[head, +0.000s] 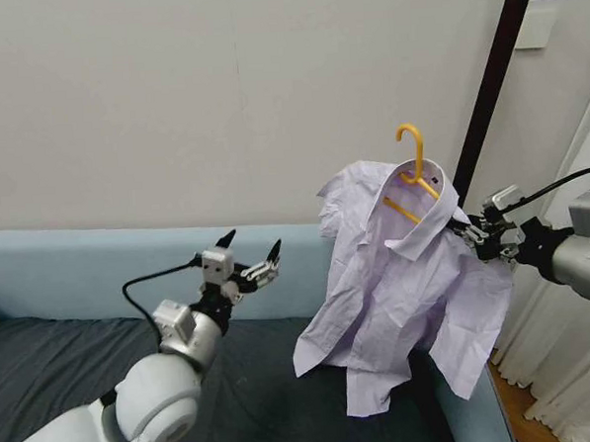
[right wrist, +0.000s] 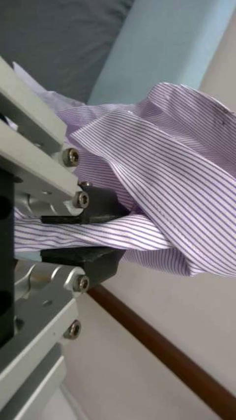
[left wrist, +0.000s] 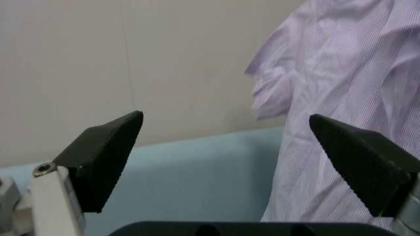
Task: Pick up the clothes from the sofa and hang them on the clothes hanger.
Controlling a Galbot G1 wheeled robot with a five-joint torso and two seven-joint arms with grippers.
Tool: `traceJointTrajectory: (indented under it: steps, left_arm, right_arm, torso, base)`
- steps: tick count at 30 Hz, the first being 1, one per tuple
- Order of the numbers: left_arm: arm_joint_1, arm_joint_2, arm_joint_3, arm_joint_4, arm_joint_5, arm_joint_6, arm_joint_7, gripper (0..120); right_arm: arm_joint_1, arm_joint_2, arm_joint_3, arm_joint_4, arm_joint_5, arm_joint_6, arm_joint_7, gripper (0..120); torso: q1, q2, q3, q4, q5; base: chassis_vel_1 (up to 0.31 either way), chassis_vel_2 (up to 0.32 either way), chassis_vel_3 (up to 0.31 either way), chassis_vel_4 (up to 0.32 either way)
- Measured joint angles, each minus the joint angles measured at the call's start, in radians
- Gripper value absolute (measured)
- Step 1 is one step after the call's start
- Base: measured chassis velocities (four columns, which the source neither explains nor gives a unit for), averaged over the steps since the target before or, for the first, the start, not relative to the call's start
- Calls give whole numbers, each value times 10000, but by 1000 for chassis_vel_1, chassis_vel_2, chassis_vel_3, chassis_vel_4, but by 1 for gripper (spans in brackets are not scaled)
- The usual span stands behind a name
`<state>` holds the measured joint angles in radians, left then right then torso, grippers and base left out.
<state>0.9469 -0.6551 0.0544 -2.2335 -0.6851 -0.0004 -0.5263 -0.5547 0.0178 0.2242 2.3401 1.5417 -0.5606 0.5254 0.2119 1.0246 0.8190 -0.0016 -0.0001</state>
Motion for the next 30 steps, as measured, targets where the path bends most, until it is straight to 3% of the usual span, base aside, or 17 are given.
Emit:
traceJointTrajectory:
  steps: [4,5,9,14,21,30]
  left_arm:
    - [2119,-627,-853,627,671,-1246,803,100]
    - [2119,-627,-853,627,671,-1246,803,100]
    - [3793,-1002,-1660,1281,1462,-2480,1557,100]
    - [4780,-1566,-2324,1416,1864,-2877,1825,100]
    - [5738,-2251,-2400,1431,2680,-3099,2083,100]
    - [6483,-2657,-2454,1864,3506,-3619,2242,100]
  right_arm:
    - [-12,79,522,-72,588,-176,770,8]
    - [-12,79,522,-72,588,-176,770,8]
    - [-75,271,1394,-240,972,-409,1331,8]
    - [-144,611,2054,-340,1637,-1019,2617,8]
    - [-177,708,2749,-553,2692,-1624,3977,8]
    - [-27,-228,3543,-1242,3438,-1751,4393,8]
  torso:
    - [1,-1,2,-2,0]
    - [1,-1,2,-2,0]
    - [0,0,1,3,-1]
    - [1,-1,1,1,2]
    - [0,0,1,1,3]
    - [1,-1,2,-1,0]
  base:
    - [0,0,0,0]
    - [0,0,0,0]
    - [0,0,0,0]
    - [0,0,0,0]
    - [0,0,0,0]
    - [0,0,0,0]
